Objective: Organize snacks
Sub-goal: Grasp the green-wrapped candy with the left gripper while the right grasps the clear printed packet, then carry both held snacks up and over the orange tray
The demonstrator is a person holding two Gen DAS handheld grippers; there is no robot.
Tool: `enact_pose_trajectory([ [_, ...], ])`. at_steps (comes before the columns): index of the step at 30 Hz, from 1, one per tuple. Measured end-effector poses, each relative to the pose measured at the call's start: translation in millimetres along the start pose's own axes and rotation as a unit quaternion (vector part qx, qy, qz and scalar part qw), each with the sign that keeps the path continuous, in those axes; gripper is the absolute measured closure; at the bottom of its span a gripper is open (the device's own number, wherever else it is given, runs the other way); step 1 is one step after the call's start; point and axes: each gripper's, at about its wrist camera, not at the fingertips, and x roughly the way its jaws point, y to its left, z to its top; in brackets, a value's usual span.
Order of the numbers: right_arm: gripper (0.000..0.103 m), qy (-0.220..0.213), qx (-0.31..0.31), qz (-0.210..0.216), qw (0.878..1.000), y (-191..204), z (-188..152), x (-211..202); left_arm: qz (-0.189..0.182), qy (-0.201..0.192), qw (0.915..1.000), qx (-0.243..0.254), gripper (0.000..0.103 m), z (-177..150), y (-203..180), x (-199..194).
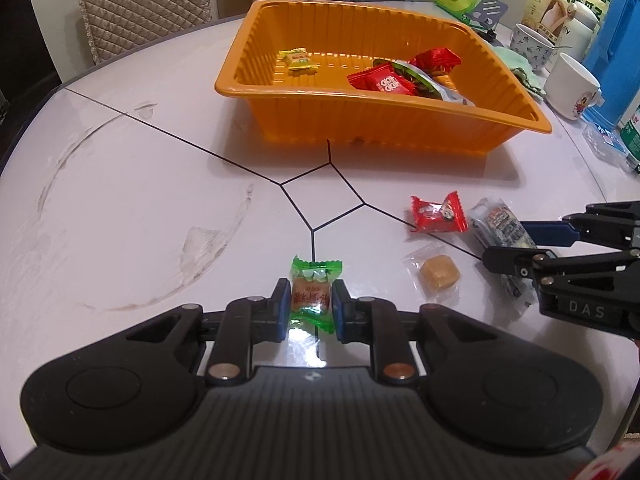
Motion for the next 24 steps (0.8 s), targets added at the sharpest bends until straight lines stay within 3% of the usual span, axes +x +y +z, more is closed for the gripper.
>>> enact_pose_trajectory([
  [14,0.066,-0.008,0.051,0.014,0.999,-7,4,-29,-0.005,-0.024,0.9997,-0.007,0.084,9,1,-21],
  [24,0.066,-0.032,0.091,0.047,0.994,-6,30,-46,-0.014,-0.068,0.9976,-0.002,0.084,35,2,-46],
])
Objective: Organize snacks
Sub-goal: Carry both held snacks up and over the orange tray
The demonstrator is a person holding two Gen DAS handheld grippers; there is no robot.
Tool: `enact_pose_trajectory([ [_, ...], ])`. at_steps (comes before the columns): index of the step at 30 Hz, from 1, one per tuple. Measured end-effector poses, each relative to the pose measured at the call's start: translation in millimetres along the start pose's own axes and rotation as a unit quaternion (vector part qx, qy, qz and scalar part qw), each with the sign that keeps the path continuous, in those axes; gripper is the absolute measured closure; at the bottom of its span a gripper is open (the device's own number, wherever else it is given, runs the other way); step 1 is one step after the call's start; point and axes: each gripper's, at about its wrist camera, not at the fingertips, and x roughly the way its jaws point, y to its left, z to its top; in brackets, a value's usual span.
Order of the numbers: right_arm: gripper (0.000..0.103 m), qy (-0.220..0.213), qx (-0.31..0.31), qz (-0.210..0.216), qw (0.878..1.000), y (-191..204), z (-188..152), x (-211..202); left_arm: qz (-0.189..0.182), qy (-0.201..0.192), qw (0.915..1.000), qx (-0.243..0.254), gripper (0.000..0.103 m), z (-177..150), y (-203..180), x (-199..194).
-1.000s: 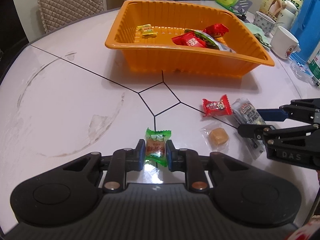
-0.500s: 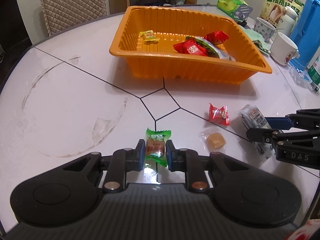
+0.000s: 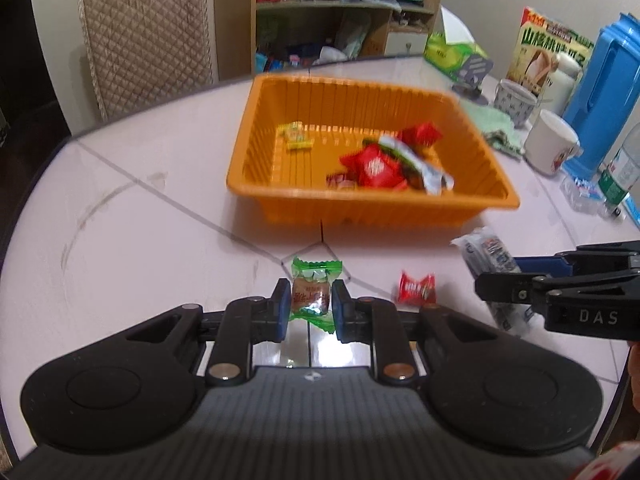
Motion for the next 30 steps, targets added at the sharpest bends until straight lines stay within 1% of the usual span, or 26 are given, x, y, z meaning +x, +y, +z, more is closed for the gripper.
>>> enact_pose_trajectory([
  [6,0.066,-0.018,0.028,0.024,0.999,7,29,2,0.002,-0.026,0.9996,0.009,0.084,29,2,1],
  [14,0.066,-0.042,0.055,0.039,0.997,13,68,17,0.003,-0.049,0.9988,0.009,0.084,74,10,18],
  [20,0.066,-0.05,0.095,0.049,0.993,7,96,36,0.0,-0.05,0.9987,0.013,0.084,103,14,39],
  [22,0.066,-0.05,0.104,0.046,0.992,3,103,43,0.0,-0.048,0.9987,0.016,0.084,110,14,48],
  [30,0.066,-0.044,0.138,0.038,0.989,-12,126,77,-0.001,-0.035,0.9993,0.012,0.084,131,19,83],
])
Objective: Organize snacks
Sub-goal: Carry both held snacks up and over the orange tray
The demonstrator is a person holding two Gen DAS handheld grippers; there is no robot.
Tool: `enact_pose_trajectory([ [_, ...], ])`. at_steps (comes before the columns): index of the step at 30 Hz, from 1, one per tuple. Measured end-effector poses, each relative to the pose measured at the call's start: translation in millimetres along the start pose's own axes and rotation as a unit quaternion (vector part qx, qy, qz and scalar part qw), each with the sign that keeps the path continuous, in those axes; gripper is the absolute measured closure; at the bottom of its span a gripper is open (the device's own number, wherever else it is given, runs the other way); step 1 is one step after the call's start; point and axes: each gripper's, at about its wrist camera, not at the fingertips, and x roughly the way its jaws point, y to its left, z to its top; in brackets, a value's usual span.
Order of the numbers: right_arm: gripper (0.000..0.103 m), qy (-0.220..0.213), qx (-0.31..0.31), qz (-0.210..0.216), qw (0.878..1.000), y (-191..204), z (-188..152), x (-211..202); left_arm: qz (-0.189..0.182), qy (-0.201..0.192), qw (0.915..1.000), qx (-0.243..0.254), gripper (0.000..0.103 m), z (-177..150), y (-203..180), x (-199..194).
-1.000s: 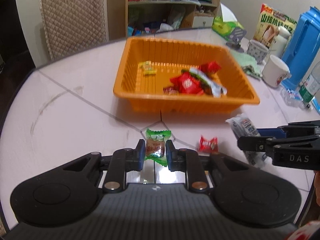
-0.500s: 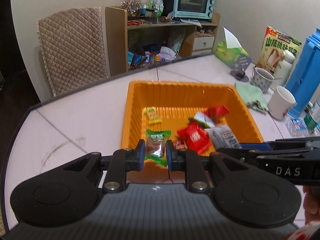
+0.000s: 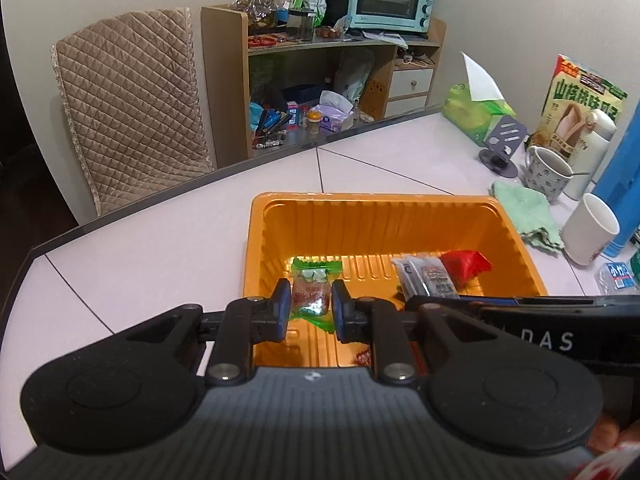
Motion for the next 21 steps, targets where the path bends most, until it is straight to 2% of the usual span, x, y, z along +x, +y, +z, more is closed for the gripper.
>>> enact_pose_trajectory([
  [17,0.065,-0.01,0.05,-0.002,0.999,-23,30,48,-0.006,0.021,0.9997,-0.006,0.084,9,15,41],
  [21,0.055,-0.022,0.076,0.008,0.997,-29,32,49,-0.007,0.023,0.9997,-0.007,0.084,8,16,43],
])
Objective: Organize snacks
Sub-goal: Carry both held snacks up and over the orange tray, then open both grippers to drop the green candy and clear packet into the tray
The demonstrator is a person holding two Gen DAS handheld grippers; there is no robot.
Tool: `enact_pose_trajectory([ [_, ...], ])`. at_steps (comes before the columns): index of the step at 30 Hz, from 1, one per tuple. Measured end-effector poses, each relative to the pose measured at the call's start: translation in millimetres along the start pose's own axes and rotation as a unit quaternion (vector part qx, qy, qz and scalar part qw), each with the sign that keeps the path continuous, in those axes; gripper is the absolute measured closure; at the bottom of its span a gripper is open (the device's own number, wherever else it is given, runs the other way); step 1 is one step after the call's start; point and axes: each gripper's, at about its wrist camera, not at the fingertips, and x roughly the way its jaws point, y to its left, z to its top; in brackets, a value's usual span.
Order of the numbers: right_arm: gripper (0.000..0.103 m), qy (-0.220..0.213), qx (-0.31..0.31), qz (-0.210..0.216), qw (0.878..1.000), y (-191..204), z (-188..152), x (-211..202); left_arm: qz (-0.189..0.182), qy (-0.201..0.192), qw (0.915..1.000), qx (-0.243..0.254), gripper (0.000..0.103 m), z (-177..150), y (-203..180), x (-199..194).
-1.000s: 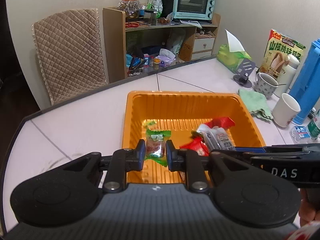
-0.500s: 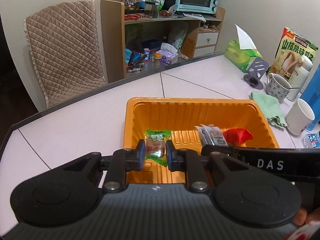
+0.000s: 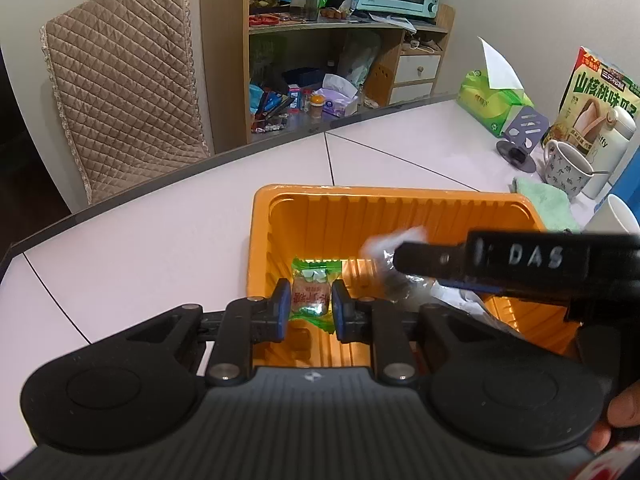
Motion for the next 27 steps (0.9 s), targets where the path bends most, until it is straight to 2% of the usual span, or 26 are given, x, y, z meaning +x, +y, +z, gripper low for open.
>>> enact_pose_trajectory([
  [4,0.052,-0.004,0.002,0.004,1.0,-2,4,-3,-0.001,0.003,1.0,-0.002,0.089,-2,0,1],
  [16,0.052,0.015,-0.006,-0.005,1.0,-14,-3,-21,-0.001,0.003,1.0,-0.002,0.089,-4,-3,-4],
  [27,0.052,0.018,-0.027,0.001,0.999,-11,-15,-42,-0.013,0.003,0.9997,-0.021,0.089,-21,-3,-26],
])
